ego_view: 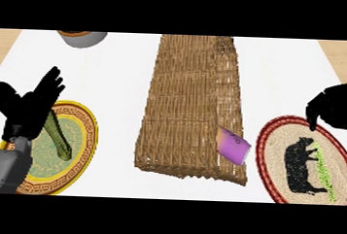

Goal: Pick the can from the placemat and place it in the basket

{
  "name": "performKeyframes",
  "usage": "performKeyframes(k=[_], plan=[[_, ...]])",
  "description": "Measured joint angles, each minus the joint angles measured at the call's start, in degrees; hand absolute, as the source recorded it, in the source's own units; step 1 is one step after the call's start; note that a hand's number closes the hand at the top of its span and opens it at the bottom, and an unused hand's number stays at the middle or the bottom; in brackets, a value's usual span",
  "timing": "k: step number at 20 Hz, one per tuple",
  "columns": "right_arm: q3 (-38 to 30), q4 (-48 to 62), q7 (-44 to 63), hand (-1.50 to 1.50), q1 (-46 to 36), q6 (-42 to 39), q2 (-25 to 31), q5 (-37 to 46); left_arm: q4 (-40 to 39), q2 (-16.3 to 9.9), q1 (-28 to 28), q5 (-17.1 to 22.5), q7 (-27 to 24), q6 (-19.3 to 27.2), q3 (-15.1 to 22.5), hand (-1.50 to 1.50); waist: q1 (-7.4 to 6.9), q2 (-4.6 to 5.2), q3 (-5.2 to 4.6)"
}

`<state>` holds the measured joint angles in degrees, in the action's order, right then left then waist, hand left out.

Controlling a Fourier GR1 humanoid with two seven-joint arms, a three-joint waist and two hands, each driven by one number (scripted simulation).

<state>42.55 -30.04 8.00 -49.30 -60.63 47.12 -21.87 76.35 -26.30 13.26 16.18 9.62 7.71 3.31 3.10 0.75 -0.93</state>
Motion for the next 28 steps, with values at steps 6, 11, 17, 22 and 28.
performKeyframes(k=[6,11,17,22,28], plan=[[-11.0,13.1,1.6,1.5,-1.0,6.6,2.1,-11.9,0.1,-0.4,-0.3,0.0,-0.2,0.3,-0.5,0.0,0.21,0.58,-0.2],[-19.4,23.4,6.7,1.5,-3.7,16.9,4.4,-20.4,0.4,-0.5,-0.3,-0.1,-0.3,0.2,-0.5,0.0,-0.94,0.54,-0.44],[-27.4,28.5,19.8,1.5,-8.5,34.6,7.6,-28.3,0.9,-0.3,0.1,-0.3,-0.3,-0.4,0.3,0.0,-3.84,0.75,-0.47],[-30.3,29.6,34.7,1.5,-14.8,53.7,10.6,-31.3,1.2,0.3,1.2,-0.5,-0.2,-1.4,1.7,0.0,-6.6,0.91,-0.36],[-27.1,30.0,49.6,1.5,-24.3,75.9,11.6,-27.9,1.5,1.4,3.2,-0.9,0.4,-2.2,3.3,0.0,-9.18,1.17,0.13]])
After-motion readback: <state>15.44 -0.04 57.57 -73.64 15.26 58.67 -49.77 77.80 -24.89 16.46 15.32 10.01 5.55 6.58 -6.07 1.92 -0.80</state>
